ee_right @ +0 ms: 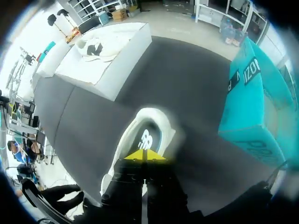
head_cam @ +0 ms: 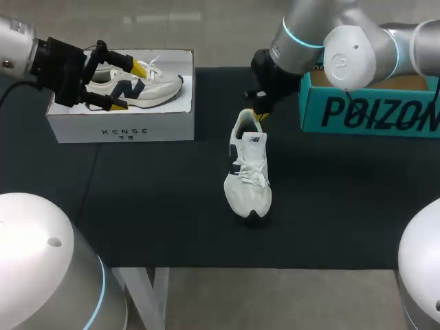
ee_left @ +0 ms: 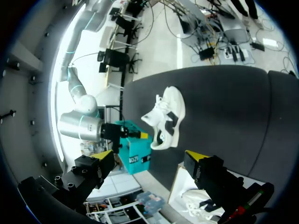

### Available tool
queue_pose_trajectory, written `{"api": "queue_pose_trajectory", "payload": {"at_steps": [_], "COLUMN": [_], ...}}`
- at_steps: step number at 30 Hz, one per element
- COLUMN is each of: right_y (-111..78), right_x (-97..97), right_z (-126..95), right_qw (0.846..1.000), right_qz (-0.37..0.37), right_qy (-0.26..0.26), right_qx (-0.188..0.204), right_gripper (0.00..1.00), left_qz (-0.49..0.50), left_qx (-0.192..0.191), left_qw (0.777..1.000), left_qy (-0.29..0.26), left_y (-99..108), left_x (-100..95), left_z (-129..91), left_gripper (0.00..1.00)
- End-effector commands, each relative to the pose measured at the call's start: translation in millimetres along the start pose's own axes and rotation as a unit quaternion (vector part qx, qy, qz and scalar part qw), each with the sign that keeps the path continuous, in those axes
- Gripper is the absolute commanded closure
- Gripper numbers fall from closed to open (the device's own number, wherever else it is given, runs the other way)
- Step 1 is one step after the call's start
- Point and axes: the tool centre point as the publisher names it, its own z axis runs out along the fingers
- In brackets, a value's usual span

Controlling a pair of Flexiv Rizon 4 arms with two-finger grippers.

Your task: Take the shoe out of the shoebox, open the shoe tongue, remove and reinsert the insole, then place the shoe into the shoebox

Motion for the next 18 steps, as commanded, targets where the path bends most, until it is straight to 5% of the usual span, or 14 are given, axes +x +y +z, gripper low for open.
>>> {"api": "queue_pose_trajectory", "payload": {"at_steps": [1, 6, 18], "right_y": [-0.8, -3.7, -3.4], "right_x": [2.1, 1.4, -12.7], "right_z": [17.4, 29.5, 52.0], "right_qw": [0.997, 0.992, 0.987], "right_qz": [0.026, 0.047, 0.052], "right_qy": [-0.072, -0.111, -0.148], "right_qx": [-0.007, -0.033, -0.029], "right_gripper": [1.00, 1.00, 1.00], "left_qz": [0.000, 0.000, 0.000], "left_qx": [0.000, 0.000, 0.000], "left_qw": [1.000, 1.000, 1.000], "left_qy": [0.002, 0.002, 0.002], "left_y": [0.5, 0.5, 0.5], "left_x": [-0.6, -0.6, -0.6], "left_z": [0.3, 0.3, 0.3], "left_gripper": [0.00, 0.00, 0.00]}}
